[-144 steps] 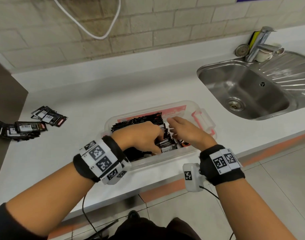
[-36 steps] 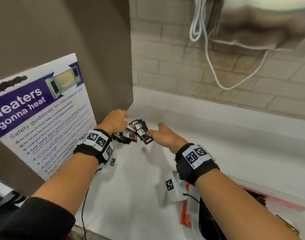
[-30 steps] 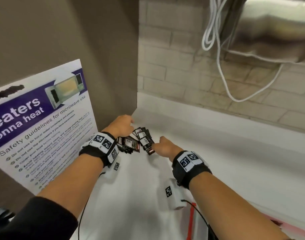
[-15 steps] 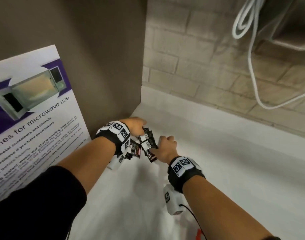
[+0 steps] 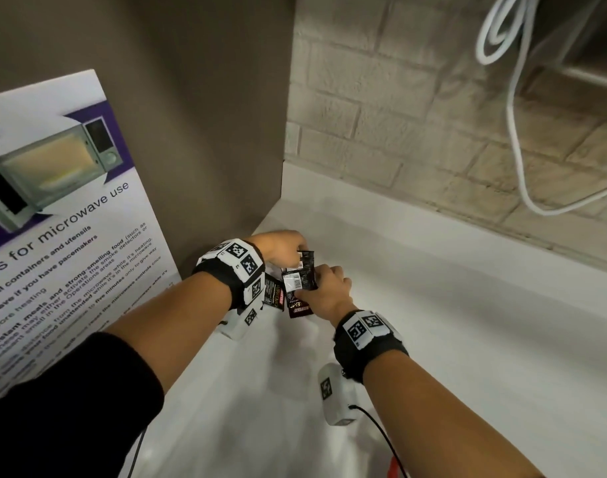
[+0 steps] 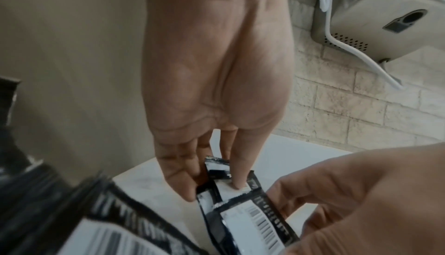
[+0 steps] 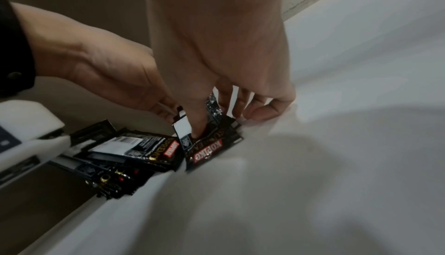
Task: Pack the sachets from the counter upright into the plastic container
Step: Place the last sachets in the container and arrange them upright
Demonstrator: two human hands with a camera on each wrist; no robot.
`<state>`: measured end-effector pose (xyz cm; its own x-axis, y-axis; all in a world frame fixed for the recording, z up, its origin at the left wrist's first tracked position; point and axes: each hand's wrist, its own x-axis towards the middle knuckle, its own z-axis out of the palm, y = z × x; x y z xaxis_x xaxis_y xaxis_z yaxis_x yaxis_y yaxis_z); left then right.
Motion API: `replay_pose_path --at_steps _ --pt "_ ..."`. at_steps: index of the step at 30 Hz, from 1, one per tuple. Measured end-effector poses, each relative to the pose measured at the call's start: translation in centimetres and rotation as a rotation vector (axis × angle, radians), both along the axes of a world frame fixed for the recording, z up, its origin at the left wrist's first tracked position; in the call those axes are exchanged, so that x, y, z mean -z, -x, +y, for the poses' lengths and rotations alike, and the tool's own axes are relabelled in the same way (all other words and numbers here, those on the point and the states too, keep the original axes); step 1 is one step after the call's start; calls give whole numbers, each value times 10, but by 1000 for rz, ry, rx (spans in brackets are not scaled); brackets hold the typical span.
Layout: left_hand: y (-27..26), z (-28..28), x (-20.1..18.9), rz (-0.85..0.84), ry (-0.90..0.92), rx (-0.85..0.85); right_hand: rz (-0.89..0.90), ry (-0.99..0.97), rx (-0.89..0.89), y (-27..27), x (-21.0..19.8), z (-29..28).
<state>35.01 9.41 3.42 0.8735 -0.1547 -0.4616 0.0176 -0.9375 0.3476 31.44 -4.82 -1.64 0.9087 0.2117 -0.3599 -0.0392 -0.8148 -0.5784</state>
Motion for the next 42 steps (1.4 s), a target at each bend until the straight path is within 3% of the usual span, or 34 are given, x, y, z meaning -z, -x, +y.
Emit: replay_pose_path --at_steps 5,10,14,22,25,28,32,37,42 --pt "7 -9 -4 104 2 57 120 -181 71 2 6 -2" --pt "19 -9 -9 154 -13 96 164 -313 33 7 12 -9" --pt "24 -10 -16 120 75 71 232 -465 63 6 3 -12" --pt "36 -19 -31 148 252 19 227 -580 52 9 -27 -17" --pt "36 -10 -38 67 342 -6 226 -616 19 13 -40 -26" --pt "35 3 -39 -21 242 25 231 -655 57 16 -57 -37" --pt "37 18 -21 -1 -166 134 200 -691 148 19 -83 -56" --pt "41 16 0 33 -443 211 130 -722 168 33 -116 -75" --pt "46 14 -7 41 -483 203 80 -740 144 54 -134 -88"
